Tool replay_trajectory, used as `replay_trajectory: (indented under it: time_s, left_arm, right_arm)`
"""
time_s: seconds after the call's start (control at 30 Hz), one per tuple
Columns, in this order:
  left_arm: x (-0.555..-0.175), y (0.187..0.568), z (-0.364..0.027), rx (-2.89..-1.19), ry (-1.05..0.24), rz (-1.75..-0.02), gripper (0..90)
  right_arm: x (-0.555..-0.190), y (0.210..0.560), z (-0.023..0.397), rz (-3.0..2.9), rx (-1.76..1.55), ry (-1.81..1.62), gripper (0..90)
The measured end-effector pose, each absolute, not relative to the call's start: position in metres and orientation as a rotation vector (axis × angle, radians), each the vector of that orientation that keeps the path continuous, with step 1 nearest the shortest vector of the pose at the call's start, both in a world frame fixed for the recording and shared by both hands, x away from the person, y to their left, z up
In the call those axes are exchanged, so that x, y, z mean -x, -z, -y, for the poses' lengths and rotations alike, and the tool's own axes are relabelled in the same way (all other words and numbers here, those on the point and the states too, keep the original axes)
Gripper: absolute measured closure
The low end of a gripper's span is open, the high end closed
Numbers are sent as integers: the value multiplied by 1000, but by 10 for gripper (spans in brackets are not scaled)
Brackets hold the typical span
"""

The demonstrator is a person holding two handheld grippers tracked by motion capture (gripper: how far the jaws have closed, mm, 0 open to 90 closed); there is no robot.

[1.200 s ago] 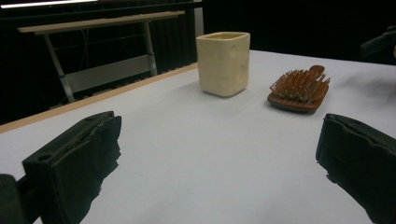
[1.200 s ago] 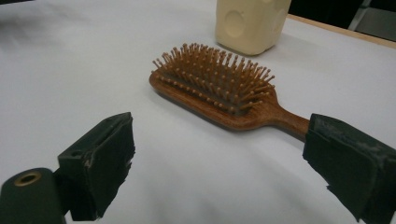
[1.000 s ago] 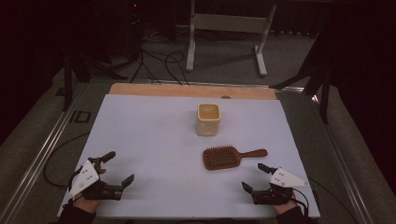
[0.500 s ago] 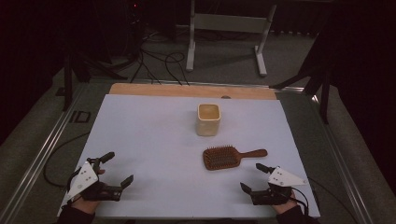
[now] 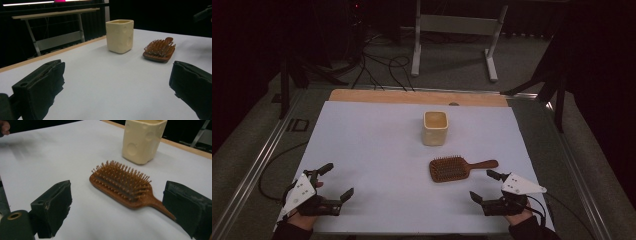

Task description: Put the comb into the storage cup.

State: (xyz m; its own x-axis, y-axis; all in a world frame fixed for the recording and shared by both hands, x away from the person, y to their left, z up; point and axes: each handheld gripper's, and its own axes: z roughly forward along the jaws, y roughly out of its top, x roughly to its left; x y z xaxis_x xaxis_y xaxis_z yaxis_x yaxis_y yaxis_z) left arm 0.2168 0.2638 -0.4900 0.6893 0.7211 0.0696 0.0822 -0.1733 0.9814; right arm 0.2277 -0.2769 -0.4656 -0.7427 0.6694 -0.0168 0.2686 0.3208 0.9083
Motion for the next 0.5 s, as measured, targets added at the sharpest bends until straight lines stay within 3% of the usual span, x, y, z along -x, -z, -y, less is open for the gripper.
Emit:
replay_trajectory:
  time_s: [0.5]
  left_arm:
    - [-216,489,-264,-1668,-651,-653,0]
  right_arm:
    - [-251,449,284,-2172,-833,-1399,89]
